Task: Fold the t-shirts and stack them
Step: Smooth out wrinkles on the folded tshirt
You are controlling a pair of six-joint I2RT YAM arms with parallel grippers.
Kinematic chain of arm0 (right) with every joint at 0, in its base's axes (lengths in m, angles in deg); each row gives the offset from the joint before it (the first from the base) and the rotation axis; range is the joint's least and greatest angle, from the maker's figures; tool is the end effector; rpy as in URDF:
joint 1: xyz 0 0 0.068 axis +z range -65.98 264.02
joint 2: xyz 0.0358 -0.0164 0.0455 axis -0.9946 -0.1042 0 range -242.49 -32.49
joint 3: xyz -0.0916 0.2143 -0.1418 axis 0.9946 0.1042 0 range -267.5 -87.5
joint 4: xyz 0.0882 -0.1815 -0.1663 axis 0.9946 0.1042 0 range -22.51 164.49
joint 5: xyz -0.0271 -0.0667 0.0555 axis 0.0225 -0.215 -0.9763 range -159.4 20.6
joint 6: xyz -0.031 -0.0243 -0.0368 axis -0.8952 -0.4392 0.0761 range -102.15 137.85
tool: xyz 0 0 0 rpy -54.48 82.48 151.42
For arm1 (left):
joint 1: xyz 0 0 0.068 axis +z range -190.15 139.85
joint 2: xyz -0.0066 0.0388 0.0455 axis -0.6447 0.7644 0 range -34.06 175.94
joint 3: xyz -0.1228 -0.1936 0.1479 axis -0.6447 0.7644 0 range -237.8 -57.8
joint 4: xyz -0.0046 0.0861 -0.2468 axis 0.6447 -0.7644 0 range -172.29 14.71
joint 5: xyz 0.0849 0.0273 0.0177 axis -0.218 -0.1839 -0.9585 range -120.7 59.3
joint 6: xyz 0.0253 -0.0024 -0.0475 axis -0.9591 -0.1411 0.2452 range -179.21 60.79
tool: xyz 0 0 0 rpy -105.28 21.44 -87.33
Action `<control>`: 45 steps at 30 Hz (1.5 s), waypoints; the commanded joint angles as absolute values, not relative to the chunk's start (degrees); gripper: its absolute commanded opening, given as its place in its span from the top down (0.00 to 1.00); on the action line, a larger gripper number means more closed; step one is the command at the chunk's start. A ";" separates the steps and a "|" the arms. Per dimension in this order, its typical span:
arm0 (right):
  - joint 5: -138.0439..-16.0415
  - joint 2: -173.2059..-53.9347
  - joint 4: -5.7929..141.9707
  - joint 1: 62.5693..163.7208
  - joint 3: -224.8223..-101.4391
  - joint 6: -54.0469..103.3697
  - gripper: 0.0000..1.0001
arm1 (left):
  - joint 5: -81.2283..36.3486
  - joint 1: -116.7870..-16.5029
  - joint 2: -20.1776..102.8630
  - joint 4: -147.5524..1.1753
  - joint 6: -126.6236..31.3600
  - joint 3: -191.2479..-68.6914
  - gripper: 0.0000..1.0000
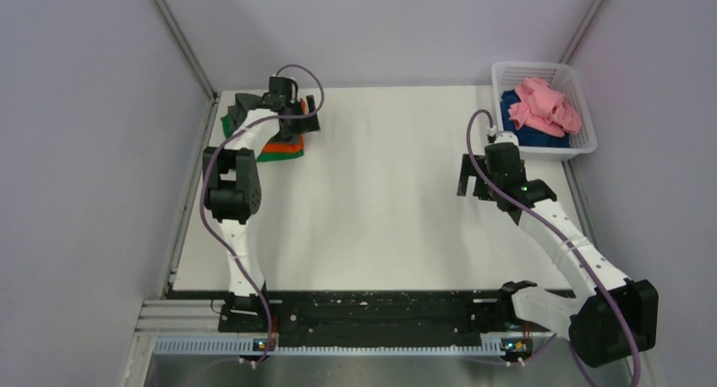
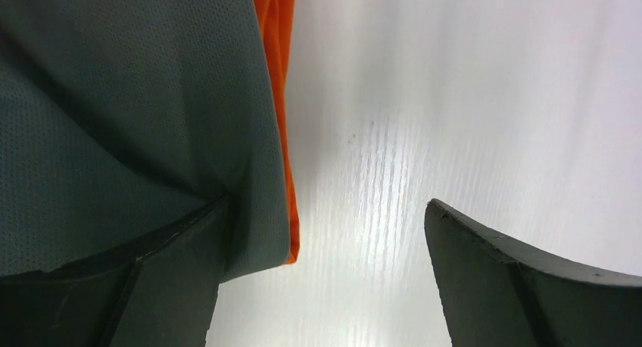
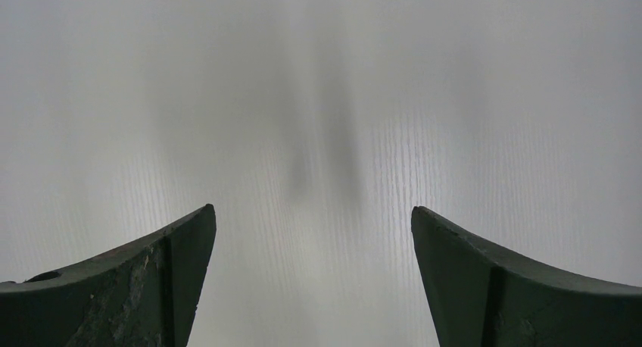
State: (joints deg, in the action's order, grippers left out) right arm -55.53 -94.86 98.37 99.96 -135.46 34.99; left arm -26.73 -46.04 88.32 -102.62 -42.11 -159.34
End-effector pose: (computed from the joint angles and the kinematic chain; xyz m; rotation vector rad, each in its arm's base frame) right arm 0.2199 0.0539 0.2674 0.1410 2.3279 0.0012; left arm 0.4819 -0.0522 0.2238 -0.2050 2.4177 -0.2671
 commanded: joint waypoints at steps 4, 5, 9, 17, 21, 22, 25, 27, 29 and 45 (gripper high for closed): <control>-55.44 -94.62 96.60 99.49 -136.28 35.74 0.01 | -33.67 -47.70 79.37 -101.87 -41.09 -153.51 0.01; -55.57 -94.77 96.60 99.52 -136.50 35.79 0.01 | -35.69 -47.70 77.87 -101.42 -40.90 -153.06 0.01; -55.93 -95.32 95.99 99.55 -137.05 35.93 0.01 | -46.60 -47.57 74.54 -97.06 -40.63 -152.00 0.01; -56.74 -97.73 95.70 99.53 -137.86 36.42 0.01 | -54.70 -45.33 85.77 -97.19 -44.79 -168.26 0.01; -56.42 -98.79 96.43 99.51 -138.30 36.89 0.01 | -52.91 -43.05 93.56 -99.30 -45.39 -176.39 0.01; -56.12 -98.98 96.60 99.51 -138.42 36.99 0.01 | -52.22 -42.38 95.06 -99.71 -45.37 -177.76 0.01; -55.29 -99.56 97.04 99.57 -138.59 37.30 0.01 | -50.42 -40.60 98.49 -99.23 -45.53 -179.40 0.01; -55.03 -100.19 97.19 99.57 -138.66 37.72 0.01 | -49.00 -38.90 100.11 -97.61 -45.91 -179.57 0.01; -55.11 -101.11 97.30 99.55 -138.82 37.92 0.01 | -48.32 -37.48 102.27 -96.78 -45.98 -181.11 0.01; -56.87 -105.30 97.06 99.57 -141.08 38.93 0.01 | -42.32 -35.74 108.93 -91.92 -48.79 -192.43 0.01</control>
